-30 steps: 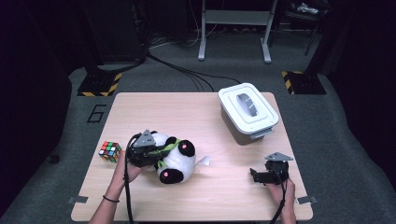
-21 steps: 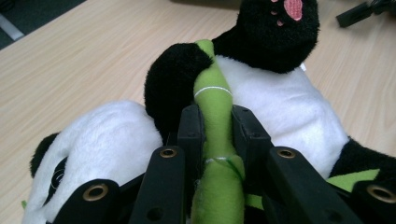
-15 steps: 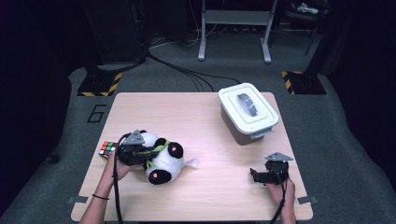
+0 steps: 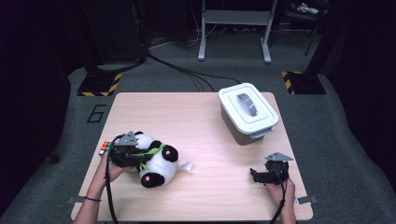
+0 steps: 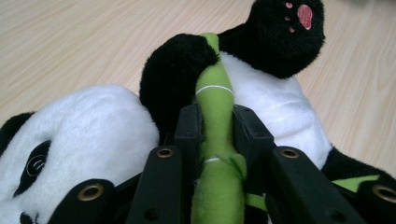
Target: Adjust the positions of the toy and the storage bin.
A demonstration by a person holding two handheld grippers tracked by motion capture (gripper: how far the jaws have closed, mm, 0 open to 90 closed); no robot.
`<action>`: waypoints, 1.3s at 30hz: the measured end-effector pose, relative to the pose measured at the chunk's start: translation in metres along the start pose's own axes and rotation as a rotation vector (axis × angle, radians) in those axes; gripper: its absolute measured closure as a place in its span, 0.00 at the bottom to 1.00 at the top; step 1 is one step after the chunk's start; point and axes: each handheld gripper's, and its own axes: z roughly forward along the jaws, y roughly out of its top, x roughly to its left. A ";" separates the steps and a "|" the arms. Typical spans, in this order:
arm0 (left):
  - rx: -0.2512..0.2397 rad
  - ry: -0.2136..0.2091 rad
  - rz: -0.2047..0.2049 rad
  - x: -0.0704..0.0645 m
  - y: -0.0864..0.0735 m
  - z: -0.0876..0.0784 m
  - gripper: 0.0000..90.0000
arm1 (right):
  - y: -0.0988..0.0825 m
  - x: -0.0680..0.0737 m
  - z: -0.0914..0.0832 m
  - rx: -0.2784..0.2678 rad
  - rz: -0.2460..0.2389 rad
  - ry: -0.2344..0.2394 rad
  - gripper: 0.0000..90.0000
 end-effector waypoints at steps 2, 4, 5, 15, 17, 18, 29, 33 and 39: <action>-0.027 0.023 -0.017 0.000 -0.001 -0.001 0.65 | 0.000 0.000 0.000 0.000 0.000 0.000 0.02; -0.036 0.055 -0.034 -0.003 0.000 -0.004 0.49 | 0.000 0.000 0.000 0.000 0.000 0.000 0.02; -0.040 0.067 -0.036 -0.005 0.000 -0.006 0.44 | 0.000 0.000 0.000 0.000 0.000 0.002 0.02; -0.112 0.189 -0.099 -0.024 -0.015 -0.043 0.15 | 0.000 0.000 0.000 0.002 0.000 0.003 0.02; -0.111 0.213 -0.110 -0.027 -0.023 -0.050 0.10 | 0.000 0.000 0.000 0.002 0.001 0.003 0.02; -0.118 0.233 -0.118 -0.028 -0.027 -0.053 0.09 | 0.000 0.000 0.000 0.001 0.001 0.003 0.02; -0.087 0.302 -0.243 -0.025 -0.081 -0.057 0.03 | 0.000 0.000 0.000 0.002 0.001 0.003 0.02; -0.065 0.323 -0.281 -0.025 -0.102 -0.042 0.00 | 0.000 0.000 0.000 0.001 -0.001 0.000 0.02; -0.021 0.332 -0.334 -0.024 -0.127 -0.015 0.00 | 0.000 0.000 0.000 0.002 -0.005 0.001 0.02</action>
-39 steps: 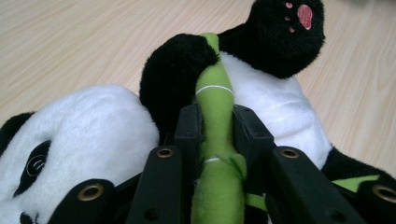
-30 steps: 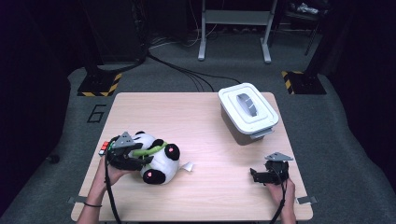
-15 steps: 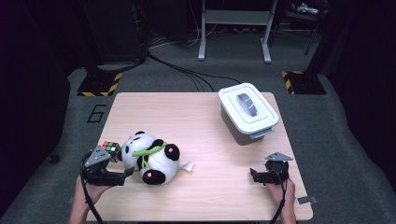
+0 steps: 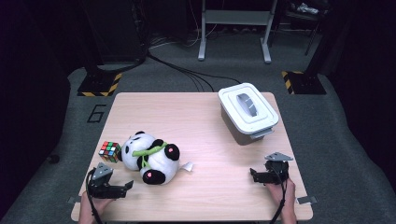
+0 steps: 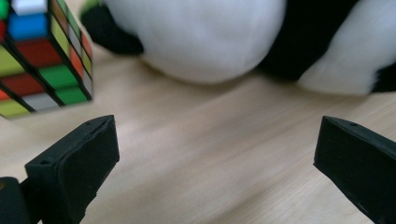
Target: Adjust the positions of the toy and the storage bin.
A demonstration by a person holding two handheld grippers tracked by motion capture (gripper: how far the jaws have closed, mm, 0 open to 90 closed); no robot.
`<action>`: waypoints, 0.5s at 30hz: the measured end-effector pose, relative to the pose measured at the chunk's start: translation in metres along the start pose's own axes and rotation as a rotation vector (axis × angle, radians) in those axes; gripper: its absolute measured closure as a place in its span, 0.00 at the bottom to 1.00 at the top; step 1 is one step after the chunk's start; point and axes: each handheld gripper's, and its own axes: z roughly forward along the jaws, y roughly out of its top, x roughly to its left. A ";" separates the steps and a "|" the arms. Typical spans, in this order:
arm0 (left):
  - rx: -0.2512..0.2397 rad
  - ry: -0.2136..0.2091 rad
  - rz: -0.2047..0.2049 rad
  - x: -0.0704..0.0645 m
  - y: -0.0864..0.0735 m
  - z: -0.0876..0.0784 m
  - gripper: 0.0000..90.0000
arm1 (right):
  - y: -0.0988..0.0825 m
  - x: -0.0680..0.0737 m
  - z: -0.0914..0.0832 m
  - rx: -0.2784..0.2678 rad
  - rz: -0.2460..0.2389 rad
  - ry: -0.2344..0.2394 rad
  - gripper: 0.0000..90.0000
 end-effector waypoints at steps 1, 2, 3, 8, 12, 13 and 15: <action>0.001 0.009 -0.003 -0.001 -0.003 0.004 0.00 | 0.000 0.000 0.000 0.001 -0.005 0.000 0.02; 0.009 0.006 -0.005 -0.002 -0.005 0.007 0.00 | 0.000 0.000 0.000 0.002 -0.004 0.000 0.02; 0.011 0.010 -0.006 -0.003 -0.007 0.010 0.00 | 0.000 0.000 0.000 0.000 0.000 0.000 0.02; 0.028 0.048 0.000 -0.006 -0.007 0.017 0.00 | 0.000 0.000 0.000 0.004 -0.005 0.001 0.02; 0.035 0.069 0.006 -0.008 -0.007 0.019 0.00 | 0.000 0.000 0.000 0.007 -0.004 0.003 0.02; 0.040 0.067 0.006 -0.008 -0.006 0.019 0.00 | 0.000 0.000 0.000 0.007 -0.003 0.005 0.02; 0.044 0.065 0.006 -0.008 -0.006 0.019 0.00 | 0.001 -0.001 0.000 0.010 -0.006 0.009 0.02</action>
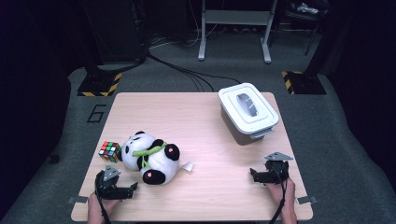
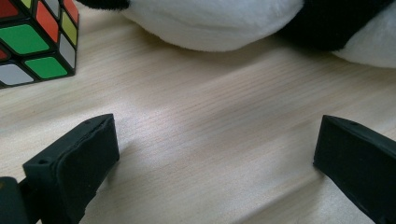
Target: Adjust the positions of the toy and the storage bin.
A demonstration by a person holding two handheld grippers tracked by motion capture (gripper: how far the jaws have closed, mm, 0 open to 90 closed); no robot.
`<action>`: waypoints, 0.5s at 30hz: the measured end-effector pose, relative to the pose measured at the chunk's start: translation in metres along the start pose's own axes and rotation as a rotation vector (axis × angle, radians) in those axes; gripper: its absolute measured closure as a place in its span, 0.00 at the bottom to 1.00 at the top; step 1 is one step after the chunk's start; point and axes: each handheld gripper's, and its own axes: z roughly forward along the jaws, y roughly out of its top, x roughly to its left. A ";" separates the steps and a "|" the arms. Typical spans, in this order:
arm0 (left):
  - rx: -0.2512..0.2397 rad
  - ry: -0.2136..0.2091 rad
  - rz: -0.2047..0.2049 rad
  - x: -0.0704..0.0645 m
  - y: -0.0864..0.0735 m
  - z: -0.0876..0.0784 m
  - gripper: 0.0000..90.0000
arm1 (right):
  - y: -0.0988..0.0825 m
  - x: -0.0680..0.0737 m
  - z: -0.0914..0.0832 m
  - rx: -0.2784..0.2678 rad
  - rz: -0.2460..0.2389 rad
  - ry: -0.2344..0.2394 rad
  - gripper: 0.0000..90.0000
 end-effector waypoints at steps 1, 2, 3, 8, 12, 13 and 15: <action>0.000 0.000 0.000 0.000 0.000 0.000 0.00 | 0.000 0.000 0.000 0.005 0.001 0.002 0.02; 0.000 0.000 0.001 0.000 0.000 0.000 0.00 | 0.001 0.001 0.000 0.005 0.014 0.004 0.01; 0.000 -0.001 0.002 0.000 0.000 0.000 0.00 | 0.001 -0.001 0.000 0.009 0.005 0.008 0.01; -0.005 0.001 0.000 0.000 0.000 0.001 0.00 | 0.003 -0.004 -0.003 0.013 0.036 0.033 0.01; -0.003 0.000 -0.001 0.000 0.001 0.001 0.00 | 0.006 -0.003 -0.008 0.010 0.041 0.040 0.00; -0.003 0.000 -0.001 0.000 0.001 0.001 0.00 | 0.007 -0.002 -0.009 0.014 0.046 0.042 0.00; -0.004 0.000 -0.001 0.000 0.001 0.001 0.00 | 0.011 -0.001 -0.011 0.018 0.033 0.038 0.00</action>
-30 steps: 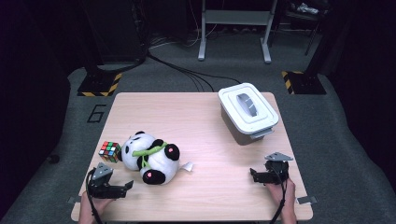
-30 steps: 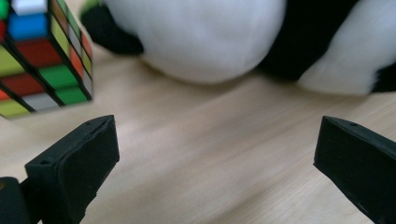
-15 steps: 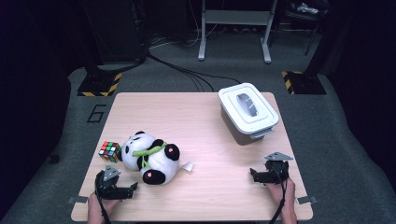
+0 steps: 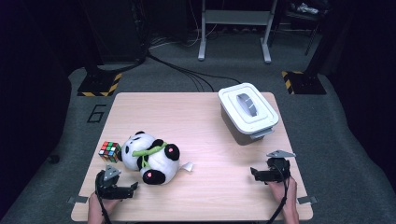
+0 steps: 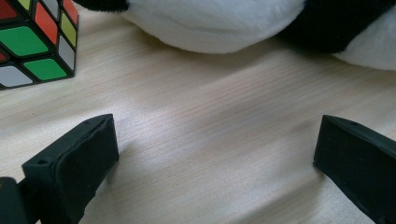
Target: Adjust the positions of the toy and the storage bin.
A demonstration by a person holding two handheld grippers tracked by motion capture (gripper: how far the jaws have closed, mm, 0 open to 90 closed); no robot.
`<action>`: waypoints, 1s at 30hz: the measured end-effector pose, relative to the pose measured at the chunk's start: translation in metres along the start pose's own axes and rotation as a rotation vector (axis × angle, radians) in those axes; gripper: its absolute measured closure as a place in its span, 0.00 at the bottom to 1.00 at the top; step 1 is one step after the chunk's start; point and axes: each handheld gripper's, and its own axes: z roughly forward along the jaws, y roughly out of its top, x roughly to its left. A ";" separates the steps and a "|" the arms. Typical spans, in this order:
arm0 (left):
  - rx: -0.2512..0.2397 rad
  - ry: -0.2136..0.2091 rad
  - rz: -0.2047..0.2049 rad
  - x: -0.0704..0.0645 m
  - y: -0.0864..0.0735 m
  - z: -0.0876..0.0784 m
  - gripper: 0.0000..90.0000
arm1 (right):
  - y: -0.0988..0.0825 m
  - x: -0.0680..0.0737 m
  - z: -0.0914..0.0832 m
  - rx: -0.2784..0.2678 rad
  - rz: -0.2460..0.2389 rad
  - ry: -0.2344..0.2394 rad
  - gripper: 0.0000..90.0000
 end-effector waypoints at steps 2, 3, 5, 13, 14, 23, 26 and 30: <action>0.001 0.000 0.000 0.000 0.000 0.000 0.00 | 0.005 0.001 -0.003 0.003 -0.004 0.003 0.00; 0.000 0.000 -0.001 0.000 0.000 0.000 0.00 | 0.007 0.002 -0.005 0.000 -0.012 0.002 0.00; 0.000 0.000 -0.001 0.000 0.000 0.000 0.00 | 0.012 0.003 -0.009 -0.009 -0.009 -0.001 0.00; -0.001 0.000 0.000 0.000 0.000 0.000 0.00 | 0.027 0.005 -0.027 -0.031 -0.032 -0.008 0.00; -0.002 0.002 0.000 0.000 0.000 0.000 0.00 | 0.029 0.005 -0.029 -0.036 -0.034 -0.011 0.00; -0.001 0.000 0.000 0.000 0.000 0.000 0.00 | 0.054 0.002 -0.047 -0.091 -0.043 -0.018 0.00; 0.000 0.000 0.001 0.000 0.000 0.000 0.00 | 0.066 0.002 -0.050 -0.099 -0.051 -0.026 0.00; -0.001 0.000 0.000 0.000 0.000 0.000 0.00 | 0.079 0.001 -0.051 -0.105 -0.061 -0.027 0.00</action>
